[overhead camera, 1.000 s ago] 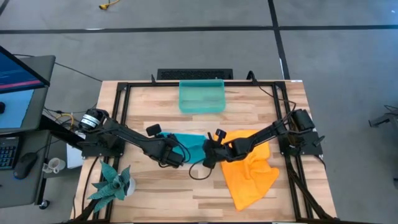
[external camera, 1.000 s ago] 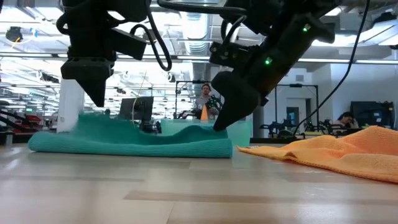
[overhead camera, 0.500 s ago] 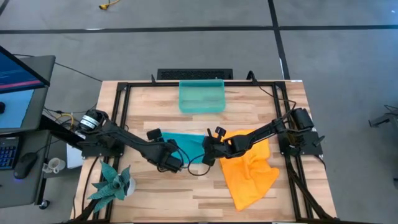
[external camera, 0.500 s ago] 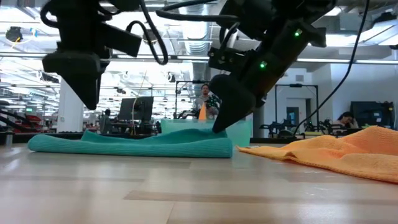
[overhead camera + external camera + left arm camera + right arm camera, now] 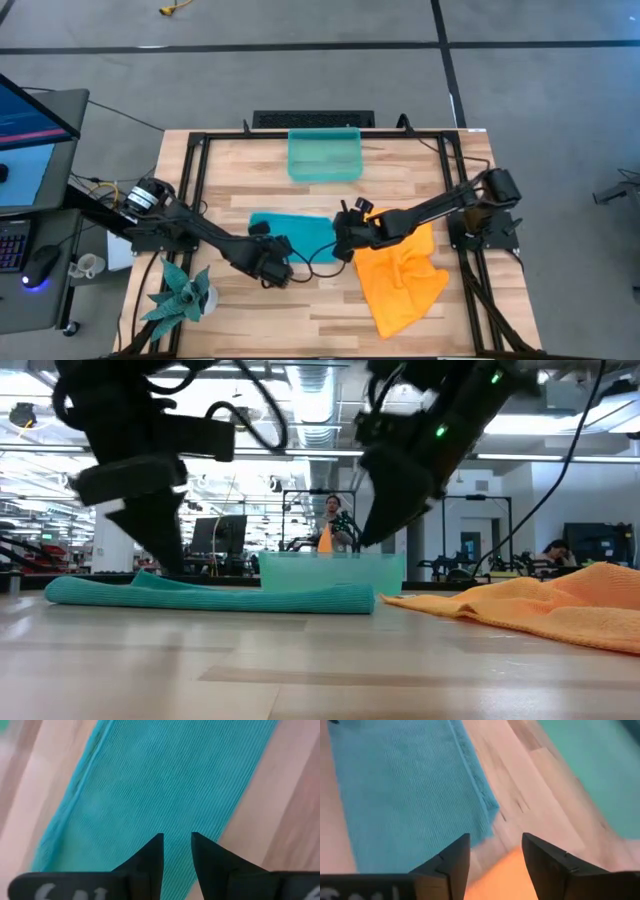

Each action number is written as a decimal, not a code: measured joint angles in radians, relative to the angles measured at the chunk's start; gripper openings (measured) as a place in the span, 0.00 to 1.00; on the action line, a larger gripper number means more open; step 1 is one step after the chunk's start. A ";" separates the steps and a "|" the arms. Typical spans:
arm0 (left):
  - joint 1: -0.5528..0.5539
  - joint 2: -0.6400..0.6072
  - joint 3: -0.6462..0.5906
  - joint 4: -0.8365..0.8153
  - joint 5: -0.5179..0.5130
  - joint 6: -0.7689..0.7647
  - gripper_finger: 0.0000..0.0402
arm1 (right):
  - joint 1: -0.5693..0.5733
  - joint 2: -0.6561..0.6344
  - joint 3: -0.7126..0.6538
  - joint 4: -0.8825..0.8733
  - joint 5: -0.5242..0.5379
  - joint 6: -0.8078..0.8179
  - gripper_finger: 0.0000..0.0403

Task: Roll microfiber towels into tight, uniform cylinder then place into a basket
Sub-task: Roll the blue microfiber cloth

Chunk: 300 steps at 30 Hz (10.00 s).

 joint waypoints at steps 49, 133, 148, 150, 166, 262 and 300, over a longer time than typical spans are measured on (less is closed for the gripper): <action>0.309 0.116 -0.067 0.401 0.124 0.885 0.01 | 0.182 0.028 0.000 -0.427 0.219 0.267 0.02; 0.367 -0.001 -0.129 0.169 0.019 0.585 0.25 | 0.188 0.027 0.000 -0.328 0.186 0.401 0.04; 0.258 -0.167 -0.090 0.251 0.018 0.529 0.24 | 0.202 0.027 0.000 -0.317 0.158 0.409 0.04; 0.203 -0.160 -0.090 0.333 0.020 0.513 0.24 | 0.207 0.027 0.000 -0.313 0.157 0.409 0.04; 0.022 0.058 -0.089 0.686 -0.164 0.410 0.24 | 0.219 0.027 0.000 -0.269 0.154 0.402 0.04; -0.448 -0.109 0.010 0.082 -0.084 -0.033 0.45 | 0.269 0.036 0.000 0.621 -0.254 -0.593 0.47; -0.390 0.005 -0.154 0.339 -0.102 0.138 0.48 | 0.179 0.397 0.135 0.622 -0.303 -0.665 0.47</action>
